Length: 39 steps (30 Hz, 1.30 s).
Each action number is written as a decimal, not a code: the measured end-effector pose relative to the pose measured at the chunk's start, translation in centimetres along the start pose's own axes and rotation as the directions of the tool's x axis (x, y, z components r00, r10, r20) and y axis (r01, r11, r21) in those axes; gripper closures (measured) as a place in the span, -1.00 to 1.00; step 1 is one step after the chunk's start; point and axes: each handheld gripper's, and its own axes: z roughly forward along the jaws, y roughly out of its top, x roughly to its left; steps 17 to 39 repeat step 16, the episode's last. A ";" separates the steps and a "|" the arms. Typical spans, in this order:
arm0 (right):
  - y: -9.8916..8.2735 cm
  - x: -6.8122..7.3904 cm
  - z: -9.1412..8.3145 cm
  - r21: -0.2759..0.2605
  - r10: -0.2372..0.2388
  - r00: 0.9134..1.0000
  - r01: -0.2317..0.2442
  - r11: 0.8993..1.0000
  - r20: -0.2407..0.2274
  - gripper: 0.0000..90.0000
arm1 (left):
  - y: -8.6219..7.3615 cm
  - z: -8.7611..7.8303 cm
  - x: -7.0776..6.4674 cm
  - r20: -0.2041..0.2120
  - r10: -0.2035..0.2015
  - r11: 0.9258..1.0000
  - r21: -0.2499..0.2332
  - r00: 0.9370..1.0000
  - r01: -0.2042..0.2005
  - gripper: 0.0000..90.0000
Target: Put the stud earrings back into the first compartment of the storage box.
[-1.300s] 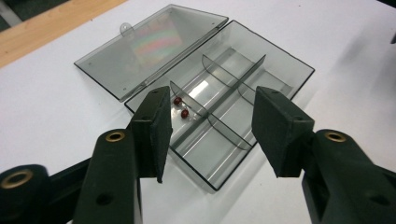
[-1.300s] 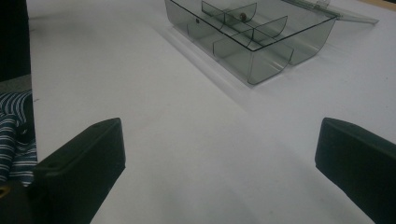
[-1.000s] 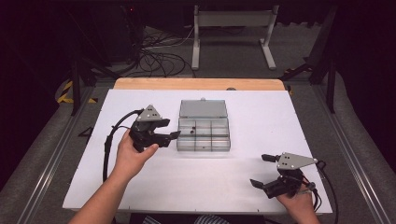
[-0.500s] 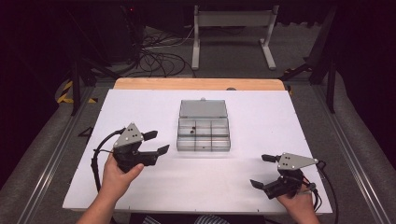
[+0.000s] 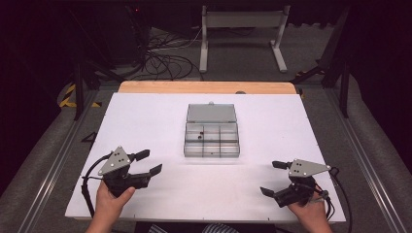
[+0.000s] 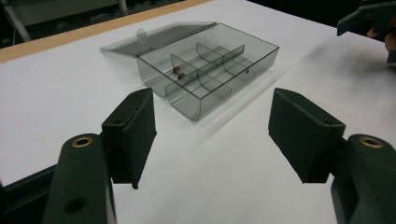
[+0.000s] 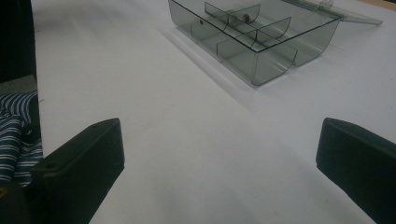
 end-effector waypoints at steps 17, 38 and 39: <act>-0.1 0.0 0.1 0.005 0.005 1.000 -0.005 1.000 0.001 -0.96 | -4.0 -0.1 0.9 -0.001 -0.035 0.999 -0.009 0.999 0.035 -0.31; -0.1 0.0 0.1 0.005 0.005 1.000 -0.005 1.000 0.001 -0.96 | -4.0 -0.1 0.9 -0.001 -0.035 0.999 -0.009 0.999 0.035 -0.31; -0.1 0.0 0.1 0.005 0.005 1.000 -0.005 1.000 0.001 -0.96 | -4.0 -0.1 0.9 -0.001 -0.035 0.999 -0.009 0.999 0.035 -0.31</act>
